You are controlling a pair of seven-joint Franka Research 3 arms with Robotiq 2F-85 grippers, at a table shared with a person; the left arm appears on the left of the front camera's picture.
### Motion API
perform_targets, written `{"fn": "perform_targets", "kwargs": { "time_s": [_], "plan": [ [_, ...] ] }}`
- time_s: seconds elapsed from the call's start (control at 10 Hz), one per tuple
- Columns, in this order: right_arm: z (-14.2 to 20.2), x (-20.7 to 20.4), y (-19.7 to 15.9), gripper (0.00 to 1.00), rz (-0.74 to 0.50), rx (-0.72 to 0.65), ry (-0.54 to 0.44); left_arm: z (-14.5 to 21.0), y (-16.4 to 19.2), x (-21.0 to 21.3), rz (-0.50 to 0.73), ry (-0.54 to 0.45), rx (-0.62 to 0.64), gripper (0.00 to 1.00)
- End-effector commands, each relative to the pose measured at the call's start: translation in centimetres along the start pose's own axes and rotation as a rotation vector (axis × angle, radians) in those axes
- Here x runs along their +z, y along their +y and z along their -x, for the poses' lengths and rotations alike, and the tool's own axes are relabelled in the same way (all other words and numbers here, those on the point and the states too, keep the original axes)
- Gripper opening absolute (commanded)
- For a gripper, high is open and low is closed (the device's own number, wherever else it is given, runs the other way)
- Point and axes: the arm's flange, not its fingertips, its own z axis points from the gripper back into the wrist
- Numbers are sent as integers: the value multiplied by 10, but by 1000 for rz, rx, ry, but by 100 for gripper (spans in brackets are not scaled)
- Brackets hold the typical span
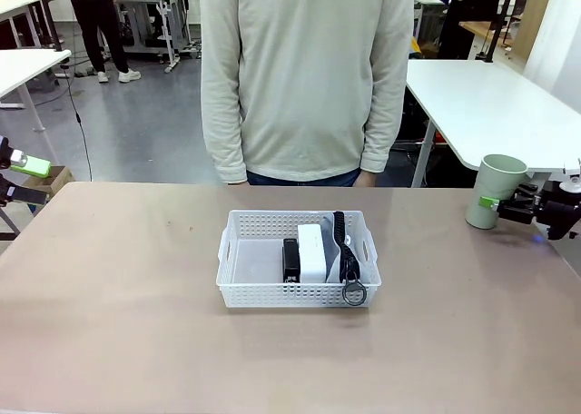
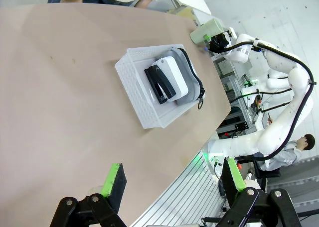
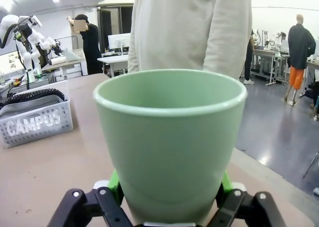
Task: Efficiently arrange items inside the basket to fit them all.
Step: Pick up the Reusable plastic cup and place it inside the Organizing basket.
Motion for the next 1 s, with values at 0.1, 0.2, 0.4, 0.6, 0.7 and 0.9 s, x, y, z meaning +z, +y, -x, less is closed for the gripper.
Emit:
{"fn": "perform_targets", "kwargs": {
  "time_s": [0.1,0.2,0.4,0.6,0.7,0.9],
  "plan": [
    [-7,3,3,0,-20,18,-22,1,0,2,10,2,-11,100],
    [-8,5,4,0,-25,16,-25,1,0,2,10,2,-11,100],
    [-18,8,10,25,-49,21,-32,1,0,2,10,2,-11,100],
    [-83,7,42,0,-218,-62,102,1,0,2,10,2,-11,100],
    [-126,6,67,25,-400,-114,116,1,0,2,10,2,-11,100],
    [-185,9,118,0,-495,-127,183,1,0,2,10,2,-11,100]
  ]
}}
